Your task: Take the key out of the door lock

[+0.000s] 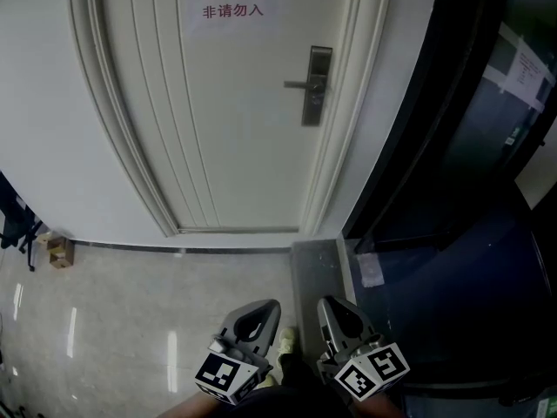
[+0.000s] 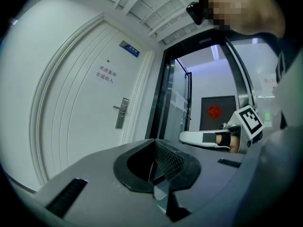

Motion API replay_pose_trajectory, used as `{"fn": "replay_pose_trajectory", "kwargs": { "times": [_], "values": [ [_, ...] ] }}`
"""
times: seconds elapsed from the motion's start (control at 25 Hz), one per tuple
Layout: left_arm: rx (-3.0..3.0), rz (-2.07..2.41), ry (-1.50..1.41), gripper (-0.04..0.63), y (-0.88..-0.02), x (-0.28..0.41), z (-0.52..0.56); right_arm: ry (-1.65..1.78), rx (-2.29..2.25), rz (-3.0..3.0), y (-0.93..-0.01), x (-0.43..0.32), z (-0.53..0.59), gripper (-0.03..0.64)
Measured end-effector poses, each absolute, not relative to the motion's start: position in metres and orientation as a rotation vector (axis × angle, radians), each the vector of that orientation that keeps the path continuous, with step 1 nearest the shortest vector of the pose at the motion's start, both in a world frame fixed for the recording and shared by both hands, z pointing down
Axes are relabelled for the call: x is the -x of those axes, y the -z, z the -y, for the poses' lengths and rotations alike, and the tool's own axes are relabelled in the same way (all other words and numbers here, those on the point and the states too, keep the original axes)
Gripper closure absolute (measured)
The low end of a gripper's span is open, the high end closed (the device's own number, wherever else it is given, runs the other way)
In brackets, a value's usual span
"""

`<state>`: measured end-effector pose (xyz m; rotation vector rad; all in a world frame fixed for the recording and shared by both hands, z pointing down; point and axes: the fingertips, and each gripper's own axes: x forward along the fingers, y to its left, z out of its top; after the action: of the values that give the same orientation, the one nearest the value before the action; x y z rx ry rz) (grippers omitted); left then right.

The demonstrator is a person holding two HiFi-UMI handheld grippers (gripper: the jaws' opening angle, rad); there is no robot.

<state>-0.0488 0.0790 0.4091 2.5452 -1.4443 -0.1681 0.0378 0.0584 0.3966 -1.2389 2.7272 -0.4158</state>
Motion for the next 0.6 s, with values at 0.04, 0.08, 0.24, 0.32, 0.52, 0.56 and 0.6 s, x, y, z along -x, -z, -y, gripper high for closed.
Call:
{"fn": "replay_pose_trajectory", "kwargs": {
  "times": [0.04, 0.08, 0.24, 0.32, 0.52, 0.56, 0.6],
  "values": [
    [-2.544, 1.450, 0.168, 0.589, -0.410, 0.049, -0.070, 0.416, 1.235, -2.728, -0.397, -0.038, -0.049, 0.603],
    [-2.543, 1.456, 0.168, 0.589, -0.410, 0.049, -0.061, 0.414, 1.229, -2.728, -0.398, -0.038, -0.039, 0.603],
    [-2.549, 1.486, 0.175, 0.589, -0.407, 0.048, -0.021, 0.400, 1.208, -2.727, -0.396, -0.040, 0.005, 0.603],
    [-2.551, 1.501, 0.181, 0.589, -0.403, 0.046, 0.001, 0.389, 1.199, -2.734, -0.394, -0.043, 0.027, 0.603],
    [-2.572, 1.536, 0.179, 0.589, -0.387, 0.030, 0.058, 0.357, 1.174, -2.728, -0.379, -0.061, 0.088, 0.603],
    [-2.572, 1.543, 0.176, 0.589, -0.385, 0.027, 0.070, 0.355, 1.168, -2.725, -0.376, -0.065, 0.100, 0.603],
    [-2.570, 1.551, 0.173, 0.589, -0.383, 0.025, 0.081, 0.355, 1.162, -2.723, -0.374, -0.068, 0.112, 0.603]
  ]
}}
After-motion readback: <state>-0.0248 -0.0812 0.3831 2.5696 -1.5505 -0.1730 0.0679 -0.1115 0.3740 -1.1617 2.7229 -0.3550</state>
